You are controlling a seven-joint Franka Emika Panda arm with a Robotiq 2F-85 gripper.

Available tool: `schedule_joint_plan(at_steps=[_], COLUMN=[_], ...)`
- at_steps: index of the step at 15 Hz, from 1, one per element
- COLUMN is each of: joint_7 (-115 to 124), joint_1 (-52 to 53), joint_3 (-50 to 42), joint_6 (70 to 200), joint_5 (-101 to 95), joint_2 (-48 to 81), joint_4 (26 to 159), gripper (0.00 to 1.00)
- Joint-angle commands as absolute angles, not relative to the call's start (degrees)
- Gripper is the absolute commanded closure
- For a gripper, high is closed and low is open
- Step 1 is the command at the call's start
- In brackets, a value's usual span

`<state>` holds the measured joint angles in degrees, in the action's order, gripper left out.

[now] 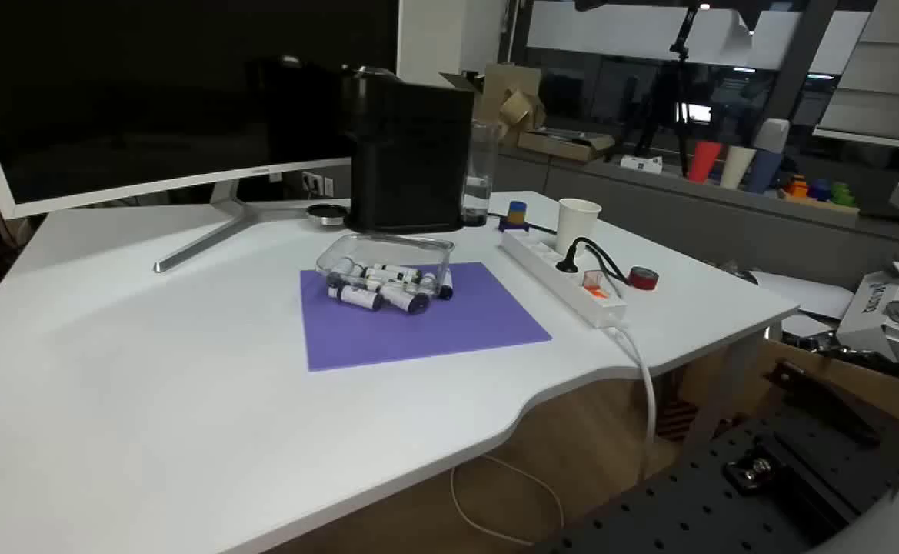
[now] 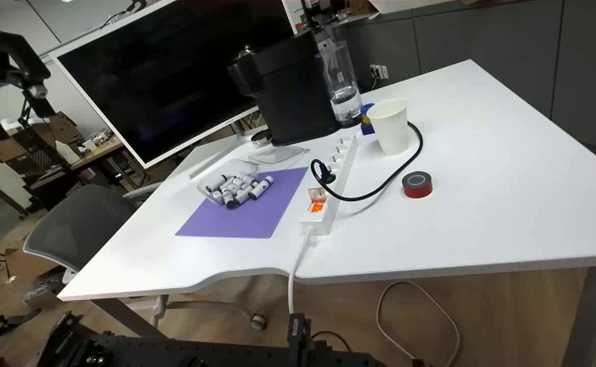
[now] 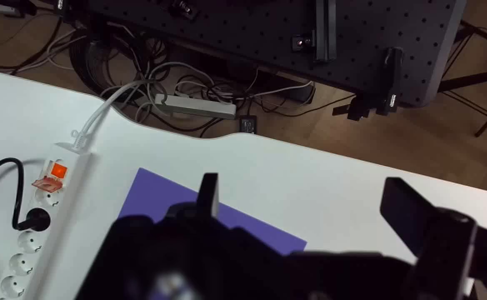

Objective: Remove two bottles from the clear box

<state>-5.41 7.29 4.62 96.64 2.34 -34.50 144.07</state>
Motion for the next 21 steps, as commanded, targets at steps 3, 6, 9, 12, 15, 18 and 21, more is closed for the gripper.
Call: schedule_joint_plan(at_steps=[3,6,9,12,15,18,21], joint_7=[-5.3,-5.3,-5.3,-4.4,-1.6,0.5,0.0], joint_1=[7.4,7.4,7.4,6.9,3.8,-0.2,-2.1], joint_3=[4.5,4.5,4.5,4.8,5.0,5.0,4.4], joint_6=[96.6,96.6,96.6,97.8,108.6,121.2,127.8], joint_5=[2.3,2.3,2.3,1.6,-3.9,-11.9,-15.6], joint_2=[-34.4,-34.4,-34.4,-34.5,-32.7,-26.2,-17.1], joint_4=[144.0,144.0,144.0,144.0,143.9,142.2,138.6], gripper=[0.0,0.0,0.0,0.0,0.0,0.0,0.0])
